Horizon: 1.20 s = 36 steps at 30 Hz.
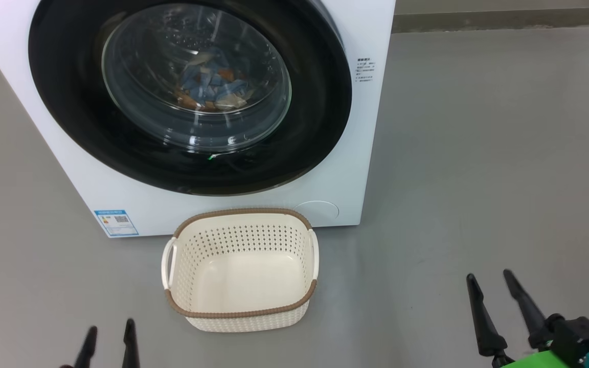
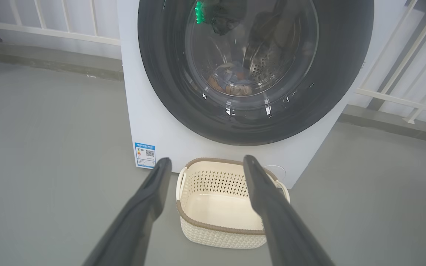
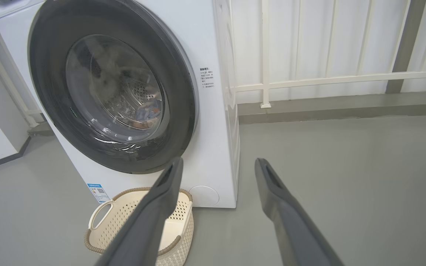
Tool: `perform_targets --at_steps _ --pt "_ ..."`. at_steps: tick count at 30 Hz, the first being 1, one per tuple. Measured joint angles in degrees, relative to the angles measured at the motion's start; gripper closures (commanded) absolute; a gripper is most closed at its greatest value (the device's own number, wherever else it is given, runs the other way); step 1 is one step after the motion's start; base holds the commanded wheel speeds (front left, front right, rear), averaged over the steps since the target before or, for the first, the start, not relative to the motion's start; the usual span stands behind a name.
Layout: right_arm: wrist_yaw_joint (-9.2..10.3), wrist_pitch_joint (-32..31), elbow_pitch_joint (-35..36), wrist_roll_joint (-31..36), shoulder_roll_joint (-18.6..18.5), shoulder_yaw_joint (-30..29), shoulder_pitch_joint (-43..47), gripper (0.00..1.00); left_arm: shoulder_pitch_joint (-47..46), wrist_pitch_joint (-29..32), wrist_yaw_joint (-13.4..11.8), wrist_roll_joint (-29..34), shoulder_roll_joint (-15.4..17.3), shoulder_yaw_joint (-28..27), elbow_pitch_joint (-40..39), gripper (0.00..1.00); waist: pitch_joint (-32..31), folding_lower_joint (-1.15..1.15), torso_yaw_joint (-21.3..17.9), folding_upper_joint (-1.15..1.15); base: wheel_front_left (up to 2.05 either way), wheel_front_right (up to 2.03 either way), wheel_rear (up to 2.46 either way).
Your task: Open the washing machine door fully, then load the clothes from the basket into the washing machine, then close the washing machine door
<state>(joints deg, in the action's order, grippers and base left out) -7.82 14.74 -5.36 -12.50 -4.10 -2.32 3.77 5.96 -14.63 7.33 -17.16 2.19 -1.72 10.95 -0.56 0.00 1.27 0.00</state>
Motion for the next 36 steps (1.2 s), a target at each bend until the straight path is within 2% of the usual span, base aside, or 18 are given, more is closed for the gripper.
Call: perform_targets --at_steps 1,8,36 --pt "0.0 0.0 0.0 0.0 0.0 0.0 0.0 1.0 0.0 0.0 0.0 0.0 0.0 0.0 0.0 1.0 0.0 0.0 0.1 0.0 0.0 0.0 0.0" --pt "-0.02 -0.1 -4.8 -0.4 0.6 0.1 0.4 1.0 0.5 0.4 0.0 -0.5 -1.6 0.8 4.1 1.0 0.0 0.0 0.1 0.0 0.0 0.0 0.0" --pt "-0.02 -4.6 -6.1 -18.6 0.6 -0.5 0.2 1.0 -0.5 5.0 0.0 -17.4 -1.6 0.0 4.3 1.0 0.2 0.01 -0.2 0.0 0.0 0.0 0.0"
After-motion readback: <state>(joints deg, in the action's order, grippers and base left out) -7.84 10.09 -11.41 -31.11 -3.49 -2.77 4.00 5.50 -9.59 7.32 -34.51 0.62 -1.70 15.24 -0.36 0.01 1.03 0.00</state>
